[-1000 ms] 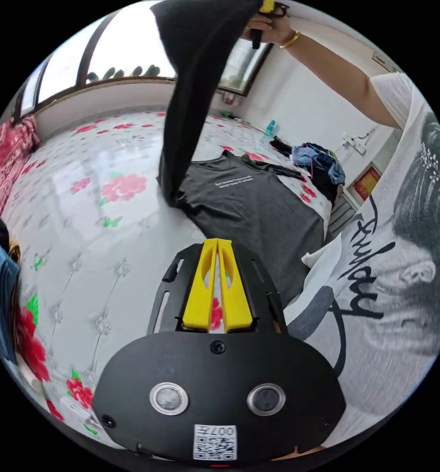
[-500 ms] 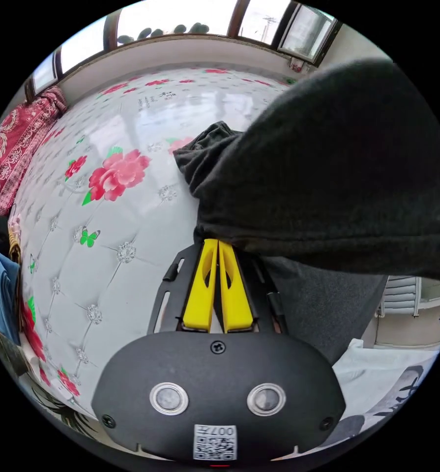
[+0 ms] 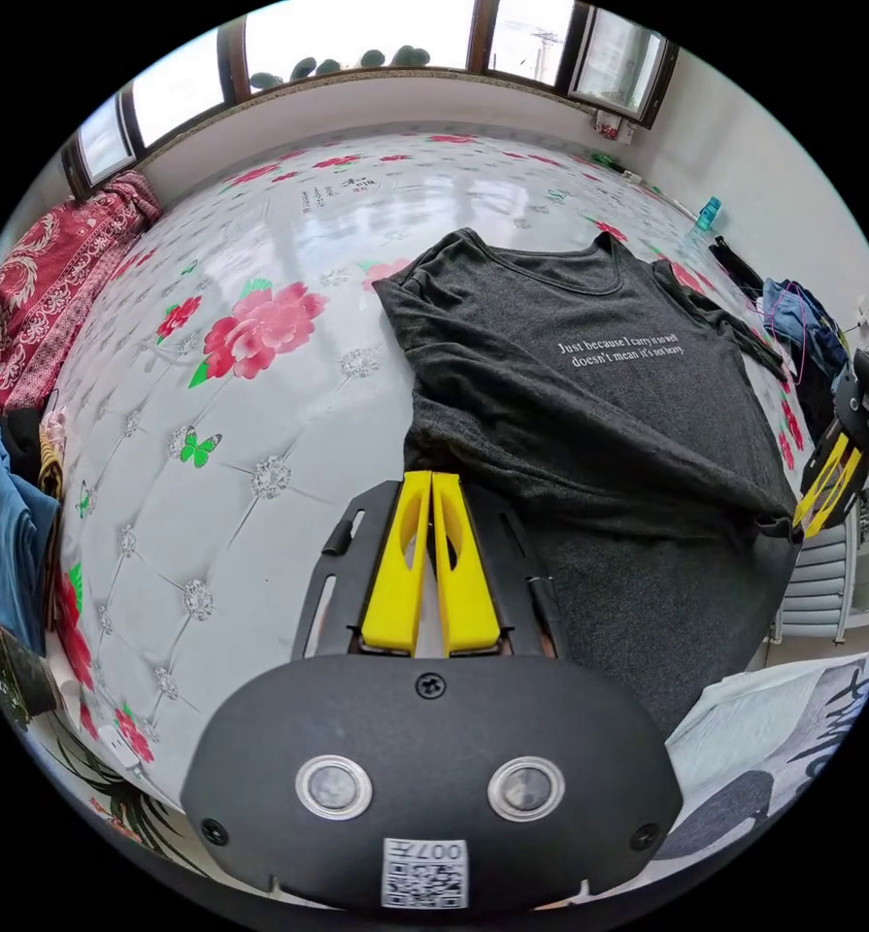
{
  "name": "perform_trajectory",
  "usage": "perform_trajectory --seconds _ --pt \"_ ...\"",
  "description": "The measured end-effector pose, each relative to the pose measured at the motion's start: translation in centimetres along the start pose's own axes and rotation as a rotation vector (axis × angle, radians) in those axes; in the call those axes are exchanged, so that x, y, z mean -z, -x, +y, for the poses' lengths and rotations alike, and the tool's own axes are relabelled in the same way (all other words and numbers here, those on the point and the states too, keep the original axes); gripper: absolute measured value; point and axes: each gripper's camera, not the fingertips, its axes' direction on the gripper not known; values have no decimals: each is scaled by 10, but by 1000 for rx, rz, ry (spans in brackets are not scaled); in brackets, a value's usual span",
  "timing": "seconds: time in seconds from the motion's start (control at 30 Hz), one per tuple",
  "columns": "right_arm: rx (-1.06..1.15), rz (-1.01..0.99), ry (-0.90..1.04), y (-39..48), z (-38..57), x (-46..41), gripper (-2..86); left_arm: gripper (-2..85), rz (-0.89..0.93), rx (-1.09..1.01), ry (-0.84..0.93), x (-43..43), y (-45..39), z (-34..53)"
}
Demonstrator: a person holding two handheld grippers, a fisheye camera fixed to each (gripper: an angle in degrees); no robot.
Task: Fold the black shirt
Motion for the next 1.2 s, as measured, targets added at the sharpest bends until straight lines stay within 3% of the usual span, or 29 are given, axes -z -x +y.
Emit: perform_trajectory --seconds 0.17,0.5,0.7,0.87,0.97,1.1,1.2 --pt "-98 83 94 -7 50 -4 48 -10 -21 -3 24 -6 -7 1" --pt "-117 116 -428 -7 69 -2 71 -10 -29 -146 49 25 -66 57" --pt "-14 200 -341 3 54 -18 12 -10 29 -147 32 32 -86 55" --pt "186 312 -460 66 86 29 0 -10 44 -137 -9 47 -95 57" --pt "268 309 -459 91 99 31 -1 -10 100 -87 -30 48 -96 62" --pt "229 245 -242 80 92 -22 -2 -10 115 0 -47 51 -97 72" --pt "280 224 -273 88 96 -29 0 -10 64 11 -50 61 -102 81"
